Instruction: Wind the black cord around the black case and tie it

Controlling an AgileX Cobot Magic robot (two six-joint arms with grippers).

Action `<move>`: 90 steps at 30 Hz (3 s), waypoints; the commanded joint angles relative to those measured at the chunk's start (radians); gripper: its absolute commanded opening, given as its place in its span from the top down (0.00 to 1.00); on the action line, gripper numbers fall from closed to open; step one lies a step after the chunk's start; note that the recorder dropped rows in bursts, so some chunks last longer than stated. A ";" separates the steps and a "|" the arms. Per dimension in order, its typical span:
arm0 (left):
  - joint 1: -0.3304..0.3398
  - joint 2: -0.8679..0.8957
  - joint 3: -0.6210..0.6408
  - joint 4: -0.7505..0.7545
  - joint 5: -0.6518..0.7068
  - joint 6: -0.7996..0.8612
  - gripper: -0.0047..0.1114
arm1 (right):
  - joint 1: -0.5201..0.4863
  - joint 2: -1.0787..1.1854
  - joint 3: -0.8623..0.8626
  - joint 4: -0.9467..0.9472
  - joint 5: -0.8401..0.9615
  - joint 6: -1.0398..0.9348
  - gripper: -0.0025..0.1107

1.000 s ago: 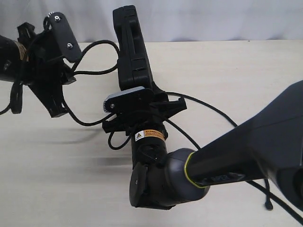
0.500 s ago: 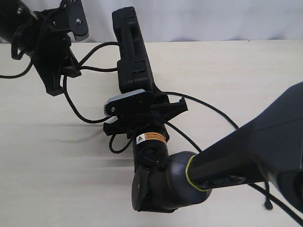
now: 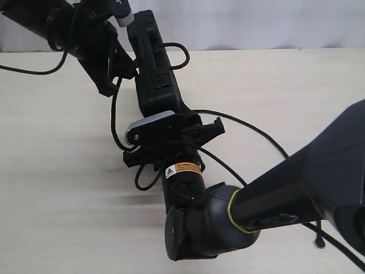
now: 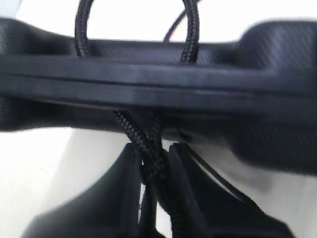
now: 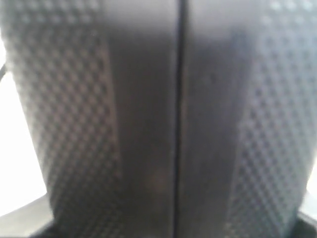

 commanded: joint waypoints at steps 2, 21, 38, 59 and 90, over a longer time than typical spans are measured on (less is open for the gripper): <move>0.000 0.002 -0.007 -0.107 -0.097 0.029 0.96 | -0.001 -0.012 0.001 -0.042 -0.010 0.012 0.94; 0.000 0.019 -0.007 -0.174 -0.142 0.027 0.53 | -0.001 -0.012 0.001 -0.054 -0.010 0.031 0.94; 0.163 0.147 -0.007 0.535 0.083 -1.196 0.52 | -0.001 -0.012 0.001 -0.041 -0.010 0.031 0.94; 0.174 0.371 -0.007 0.795 0.030 -1.539 0.79 | -0.001 -0.012 0.001 -0.041 -0.010 0.031 0.94; 0.191 -0.281 0.343 0.054 -0.077 -0.366 0.96 | -0.005 -0.012 0.020 0.032 -0.010 0.060 0.94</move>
